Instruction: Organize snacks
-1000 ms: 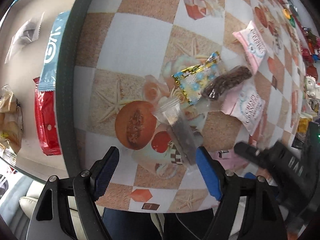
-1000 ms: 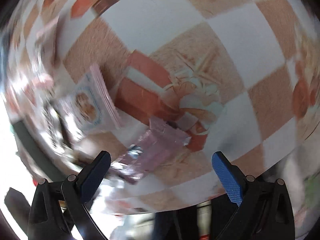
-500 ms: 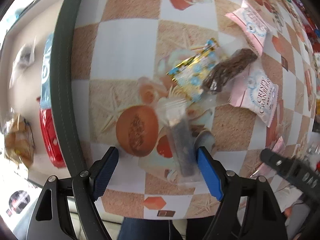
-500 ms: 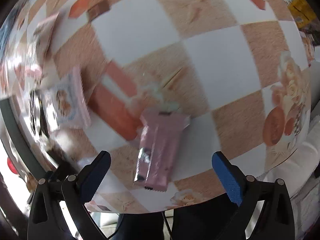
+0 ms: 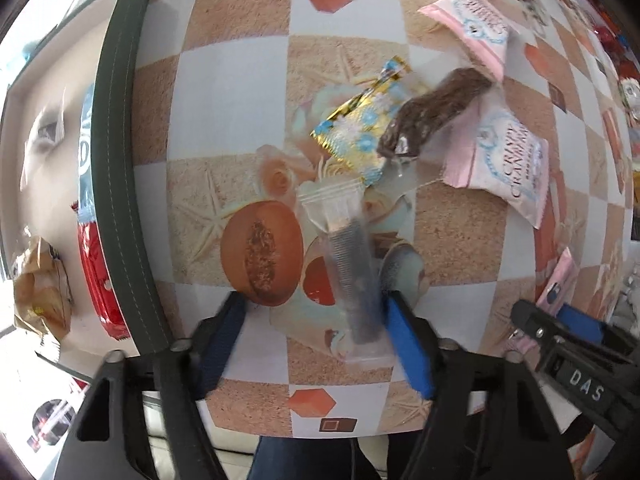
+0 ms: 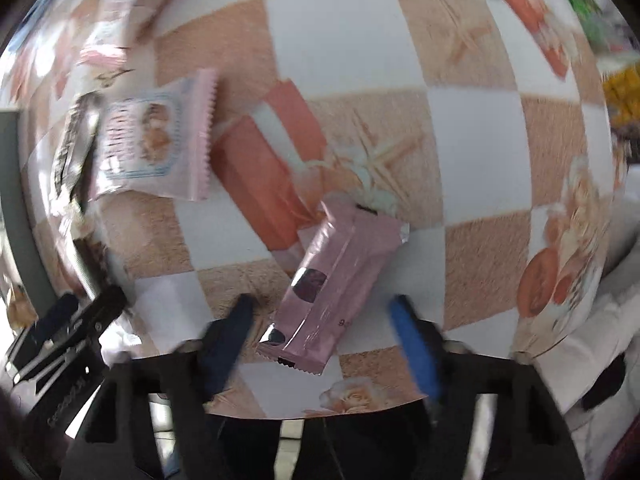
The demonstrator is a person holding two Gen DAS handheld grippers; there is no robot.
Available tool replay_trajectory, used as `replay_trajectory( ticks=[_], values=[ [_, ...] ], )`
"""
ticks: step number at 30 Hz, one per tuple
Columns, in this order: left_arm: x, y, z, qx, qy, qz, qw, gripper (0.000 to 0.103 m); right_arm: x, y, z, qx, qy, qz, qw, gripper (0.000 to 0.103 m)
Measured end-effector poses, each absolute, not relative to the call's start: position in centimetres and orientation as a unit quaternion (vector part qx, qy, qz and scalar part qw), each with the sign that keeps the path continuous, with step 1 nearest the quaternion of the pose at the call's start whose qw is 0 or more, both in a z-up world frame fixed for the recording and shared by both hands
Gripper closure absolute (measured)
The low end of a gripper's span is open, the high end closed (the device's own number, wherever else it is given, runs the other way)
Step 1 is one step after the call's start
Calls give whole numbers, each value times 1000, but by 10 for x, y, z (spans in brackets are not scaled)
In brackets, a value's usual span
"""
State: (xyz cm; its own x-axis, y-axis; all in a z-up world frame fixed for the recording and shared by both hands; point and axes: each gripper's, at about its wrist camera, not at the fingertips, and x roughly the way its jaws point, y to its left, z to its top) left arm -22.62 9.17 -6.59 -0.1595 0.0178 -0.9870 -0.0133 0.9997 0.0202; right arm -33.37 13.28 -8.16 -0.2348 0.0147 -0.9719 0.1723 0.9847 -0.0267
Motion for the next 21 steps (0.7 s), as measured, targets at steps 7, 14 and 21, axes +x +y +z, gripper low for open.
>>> replay_trajectory(
  ticks=[7, 14, 21],
  values=[
    [-214, 80, -56, 14, 756, -24, 654, 83, -339, 124, -60, 61, 778, -37, 624, 74],
    [-212, 94, -50, 32, 744, -23, 667, 83, -336, 108, -47, 90, 766, -19, 636, 74],
    [-201, 91, -27, 42, 721, -43, 690, 83, -328, 119, -23, 70, 758, 12, 648, 74]
  ],
)
